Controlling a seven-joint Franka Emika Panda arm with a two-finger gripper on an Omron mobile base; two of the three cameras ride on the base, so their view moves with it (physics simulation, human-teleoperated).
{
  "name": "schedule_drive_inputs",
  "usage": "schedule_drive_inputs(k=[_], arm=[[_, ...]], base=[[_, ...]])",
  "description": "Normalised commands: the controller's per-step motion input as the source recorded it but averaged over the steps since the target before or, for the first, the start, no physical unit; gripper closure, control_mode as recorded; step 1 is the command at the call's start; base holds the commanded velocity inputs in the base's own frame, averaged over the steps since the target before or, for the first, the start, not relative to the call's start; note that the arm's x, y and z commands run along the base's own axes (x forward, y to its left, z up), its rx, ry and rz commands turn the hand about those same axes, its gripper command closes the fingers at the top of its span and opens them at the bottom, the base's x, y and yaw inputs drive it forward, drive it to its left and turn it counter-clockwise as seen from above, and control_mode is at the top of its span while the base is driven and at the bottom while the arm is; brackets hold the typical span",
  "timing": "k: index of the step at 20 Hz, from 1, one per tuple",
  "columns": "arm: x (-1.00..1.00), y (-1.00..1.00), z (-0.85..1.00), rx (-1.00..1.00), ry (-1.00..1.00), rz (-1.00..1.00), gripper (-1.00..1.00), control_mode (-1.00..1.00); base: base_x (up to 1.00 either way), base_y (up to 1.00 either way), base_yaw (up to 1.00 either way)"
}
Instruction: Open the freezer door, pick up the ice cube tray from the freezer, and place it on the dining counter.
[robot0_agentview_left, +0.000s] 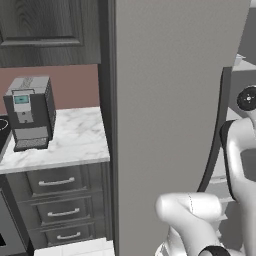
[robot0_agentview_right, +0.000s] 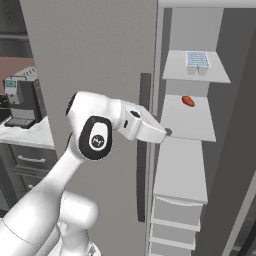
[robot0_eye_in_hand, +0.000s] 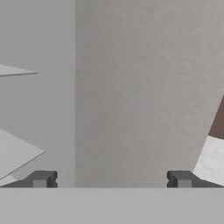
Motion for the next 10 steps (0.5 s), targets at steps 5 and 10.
schedule_drive_inputs(k=[5,10], arm=[[-0.02,0.38,0.00,0.06,0.02,0.12,-1.00,-1.00],[0.00,0.46,0.00,0.09,0.00,0.15,-1.00,-1.00]], base=[[0.00,0.00,0.00],[0.00,0.00,0.00]])
